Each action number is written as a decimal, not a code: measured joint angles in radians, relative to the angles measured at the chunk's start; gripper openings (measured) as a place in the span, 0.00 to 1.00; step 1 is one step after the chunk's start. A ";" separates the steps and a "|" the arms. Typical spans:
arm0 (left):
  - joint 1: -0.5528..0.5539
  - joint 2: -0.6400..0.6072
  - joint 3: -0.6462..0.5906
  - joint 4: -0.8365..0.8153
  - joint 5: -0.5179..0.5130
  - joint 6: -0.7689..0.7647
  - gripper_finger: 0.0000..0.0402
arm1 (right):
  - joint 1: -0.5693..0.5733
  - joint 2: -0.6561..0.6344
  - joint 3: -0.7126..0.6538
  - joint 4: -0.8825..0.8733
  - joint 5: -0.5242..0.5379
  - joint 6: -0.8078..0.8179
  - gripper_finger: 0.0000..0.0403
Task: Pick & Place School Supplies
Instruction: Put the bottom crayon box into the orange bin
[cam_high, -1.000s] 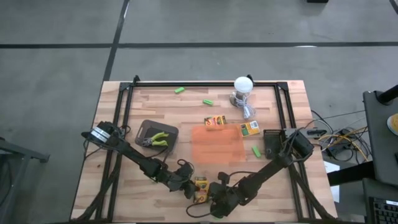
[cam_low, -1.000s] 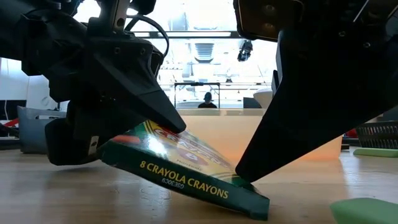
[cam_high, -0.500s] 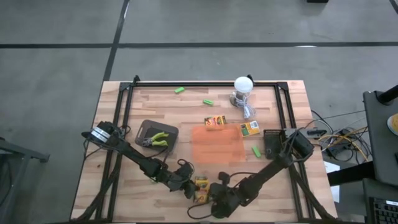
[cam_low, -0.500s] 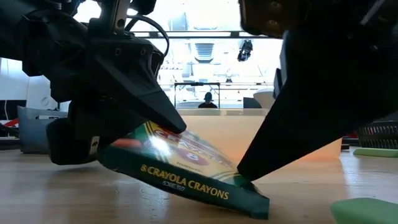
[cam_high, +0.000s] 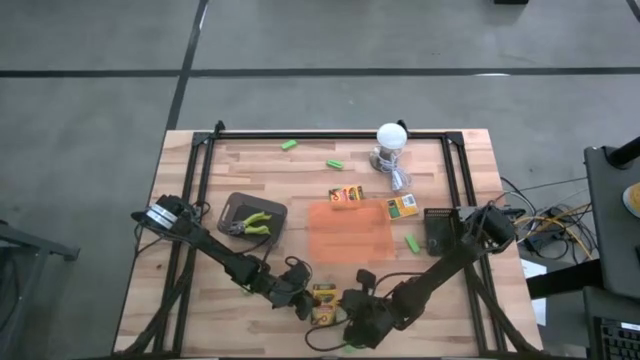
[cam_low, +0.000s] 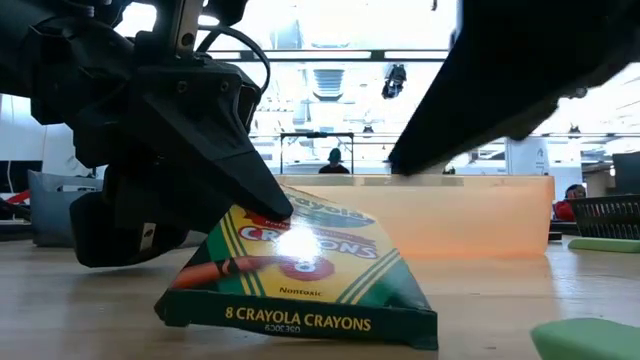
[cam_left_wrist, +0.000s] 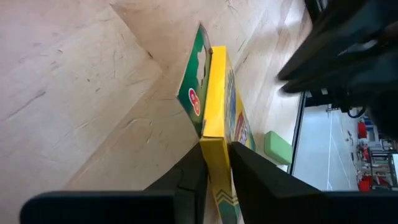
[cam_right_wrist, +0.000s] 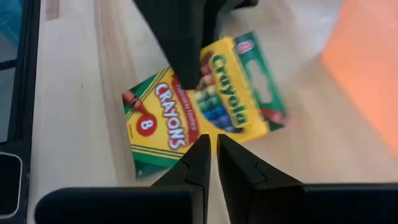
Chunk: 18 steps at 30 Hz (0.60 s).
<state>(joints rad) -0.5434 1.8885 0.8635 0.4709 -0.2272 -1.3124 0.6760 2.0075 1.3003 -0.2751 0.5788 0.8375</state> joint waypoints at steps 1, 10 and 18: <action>0.000 0.000 0.000 0.000 0.000 -0.001 0.17 | 0.001 -0.014 0.000 -0.025 0.003 0.000 0.07; 0.000 0.000 0.000 0.000 0.000 -0.005 0.18 | 0.036 -0.199 0.001 -0.273 0.018 0.110 0.07; 0.000 0.000 0.000 0.000 -0.001 -0.005 0.18 | 0.123 -0.265 -0.001 -0.324 0.055 0.105 0.07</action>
<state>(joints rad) -0.5434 1.8885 0.8635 0.4709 -0.2283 -1.3176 0.7987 1.7428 1.2988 -0.5995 0.6338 0.9429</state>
